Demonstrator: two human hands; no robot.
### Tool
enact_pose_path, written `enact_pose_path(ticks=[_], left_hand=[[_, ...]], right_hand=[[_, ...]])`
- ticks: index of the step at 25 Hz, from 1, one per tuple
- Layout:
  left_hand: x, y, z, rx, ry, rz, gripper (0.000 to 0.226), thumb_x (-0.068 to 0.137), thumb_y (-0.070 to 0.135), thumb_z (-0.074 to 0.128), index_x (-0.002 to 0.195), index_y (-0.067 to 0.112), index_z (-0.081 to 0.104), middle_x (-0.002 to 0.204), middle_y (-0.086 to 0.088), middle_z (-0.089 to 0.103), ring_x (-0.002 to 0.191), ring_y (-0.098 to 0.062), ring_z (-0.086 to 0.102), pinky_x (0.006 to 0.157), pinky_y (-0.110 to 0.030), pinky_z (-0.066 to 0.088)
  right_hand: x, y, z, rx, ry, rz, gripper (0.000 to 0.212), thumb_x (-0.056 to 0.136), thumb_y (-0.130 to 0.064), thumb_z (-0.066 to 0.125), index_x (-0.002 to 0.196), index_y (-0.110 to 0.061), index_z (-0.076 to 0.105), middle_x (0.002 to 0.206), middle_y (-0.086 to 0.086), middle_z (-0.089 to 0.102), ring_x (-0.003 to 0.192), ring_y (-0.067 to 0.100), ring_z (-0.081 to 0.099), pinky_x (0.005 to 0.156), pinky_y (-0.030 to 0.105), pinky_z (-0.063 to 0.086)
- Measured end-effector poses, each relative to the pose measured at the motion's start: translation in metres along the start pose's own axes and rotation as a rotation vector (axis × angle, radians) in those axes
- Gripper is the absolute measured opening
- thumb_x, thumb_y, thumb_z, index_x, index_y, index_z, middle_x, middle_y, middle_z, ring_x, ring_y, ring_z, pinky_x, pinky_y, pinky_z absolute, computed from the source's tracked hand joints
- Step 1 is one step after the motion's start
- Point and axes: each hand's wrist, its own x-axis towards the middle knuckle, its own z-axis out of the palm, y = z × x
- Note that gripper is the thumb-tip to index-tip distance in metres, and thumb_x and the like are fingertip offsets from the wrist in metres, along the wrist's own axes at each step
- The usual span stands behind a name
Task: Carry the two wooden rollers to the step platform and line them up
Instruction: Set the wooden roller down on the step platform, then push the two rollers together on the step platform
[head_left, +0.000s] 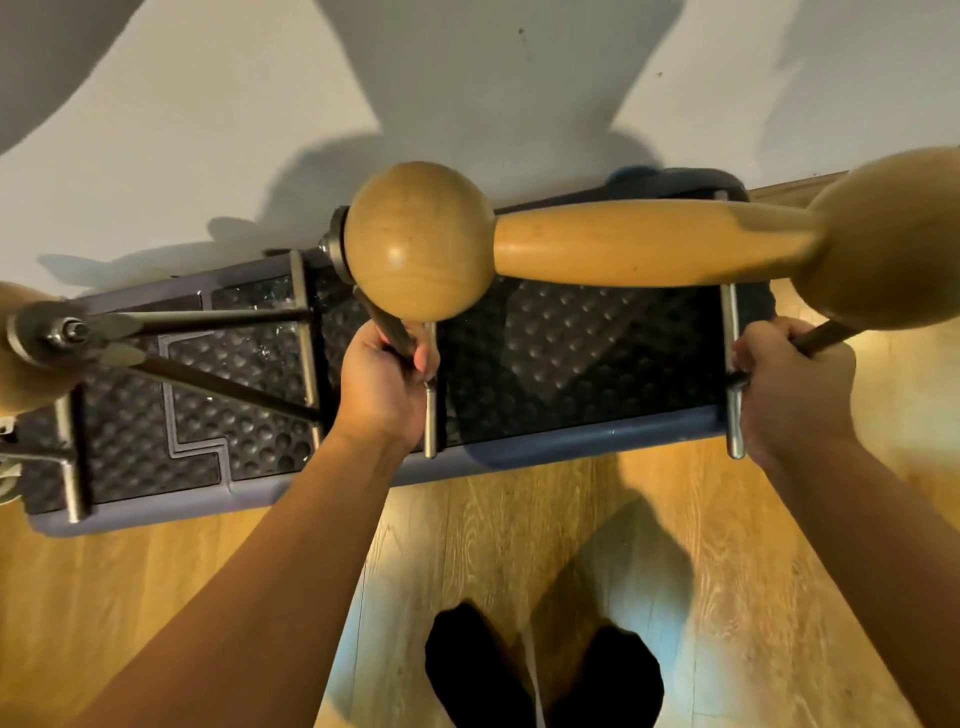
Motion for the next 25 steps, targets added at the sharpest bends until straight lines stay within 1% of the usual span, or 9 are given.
enact_pose_path(ticks=[3, 6, 9, 11, 13, 15, 18, 22, 25], left_hand=[[0.000, -0.005, -0.001, -0.017, -0.025, 0.011, 0.041, 0.089, 0.008, 0.036, 0.054, 0.019, 0.055, 0.048, 0.001, 0.041, 0.053, -0.017, 0.025, 0.060, -0.037, 0.016], [0.000, -0.007, -0.003, 0.010, 0.028, -0.011, 0.030, 0.093, 0.011, 0.035, 0.065, 0.011, 0.048, 0.053, -0.001, 0.041, 0.057, -0.019, 0.028, 0.061, -0.034, 0.023], [-0.012, -0.003, 0.006, 0.057, 0.135, -0.095, 0.034, 0.096, 0.026, 0.037, 0.076, 0.013, 0.061, 0.070, -0.006, 0.059, 0.073, -0.021, 0.049, 0.081, -0.036, 0.044], [-0.027, 0.005, 0.013, 0.140, 0.235, -0.182, 0.036, 0.101, 0.037, 0.040, 0.092, 0.021, 0.071, 0.097, -0.003, 0.072, 0.096, -0.016, 0.059, 0.100, -0.035, 0.043], [-0.046, 0.011, 0.012, 0.197, 0.269, -0.280, 0.037, 0.104, 0.048, 0.041, 0.121, 0.032, 0.070, 0.125, 0.012, 0.067, 0.116, -0.004, 0.056, 0.096, -0.026, 0.039], [-0.070, 0.016, 0.004, 0.243, 0.259, -0.314, 0.044, 0.105, 0.051, 0.040, 0.147, 0.041, 0.050, 0.150, 0.015, 0.051, 0.136, -0.005, 0.045, 0.103, -0.027, 0.034], [-0.114, 0.023, -0.012, 0.356, 0.270, -0.338, 0.046, 0.109, 0.037, 0.043, 0.154, 0.032, 0.042, 0.159, 0.010, 0.042, 0.137, -0.003, 0.041, 0.108, -0.026, 0.029], [-0.169, 0.064, -0.018, 0.374, 0.251, -0.344, 0.037, 0.105, 0.034, 0.053, 0.142, 0.030, 0.058, 0.145, 0.008, 0.059, 0.127, -0.001, 0.051, 0.093, -0.014, 0.037], [-0.190, 0.110, -0.017, 0.445, 0.175, -0.334, 0.037, 0.103, 0.031, 0.058, 0.140, 0.027, 0.060, 0.137, 0.005, 0.064, 0.129, -0.008, 0.054, 0.085, -0.012, 0.038]], right_hand=[[0.002, 0.002, 0.000, -0.026, 0.001, 0.007, 0.030, 0.083, 0.002, 0.052, 0.062, -0.013, 0.036, 0.066, 0.011, 0.031, 0.055, 0.011, 0.038, 0.047, 0.019, 0.037], [0.002, 0.000, -0.002, -0.078, -0.004, 0.031, 0.032, 0.083, 0.003, 0.054, 0.062, -0.012, 0.037, 0.056, 0.000, 0.034, 0.052, 0.008, 0.035, 0.046, 0.018, 0.036], [0.001, -0.005, -0.003, -0.096, -0.018, 0.091, 0.035, 0.088, -0.002, 0.062, 0.062, -0.014, 0.043, 0.049, -0.012, 0.044, 0.048, 0.002, 0.044, 0.049, 0.017, 0.042], [-0.003, -0.007, -0.001, -0.134, -0.010, 0.156, 0.024, 0.088, -0.010, 0.070, 0.071, -0.018, 0.055, 0.066, -0.008, 0.059, 0.063, 0.003, 0.059, 0.063, 0.022, 0.050], [-0.010, -0.007, -0.001, -0.150, 0.010, 0.280, 0.016, 0.083, -0.015, 0.076, 0.094, -0.020, 0.064, 0.091, 0.001, 0.068, 0.088, 0.015, 0.066, 0.084, 0.036, 0.056], [-0.025, -0.013, -0.001, -0.181, -0.002, 0.475, 0.044, 0.082, -0.019, 0.075, 0.123, -0.017, 0.059, 0.118, 0.007, 0.064, 0.109, 0.026, 0.061, 0.094, 0.047, 0.052], [-0.072, -0.042, 0.003, -0.269, -0.212, 0.738, 0.050, 0.093, -0.019, 0.070, 0.138, -0.012, 0.049, 0.134, 0.008, 0.049, 0.119, 0.030, 0.050, 0.097, 0.049, 0.047], [-0.135, -0.104, 0.008, -0.419, -0.618, 0.549, 0.060, 0.093, -0.024, 0.074, 0.148, -0.023, 0.050, 0.139, 0.005, 0.055, 0.124, 0.026, 0.055, 0.103, 0.046, 0.049], [-0.161, -0.151, 0.010, -0.416, -0.740, 0.336, 0.067, 0.091, -0.026, 0.075, 0.152, -0.031, 0.046, 0.138, 0.003, 0.057, 0.123, 0.017, 0.057, 0.097, 0.038, 0.051]])
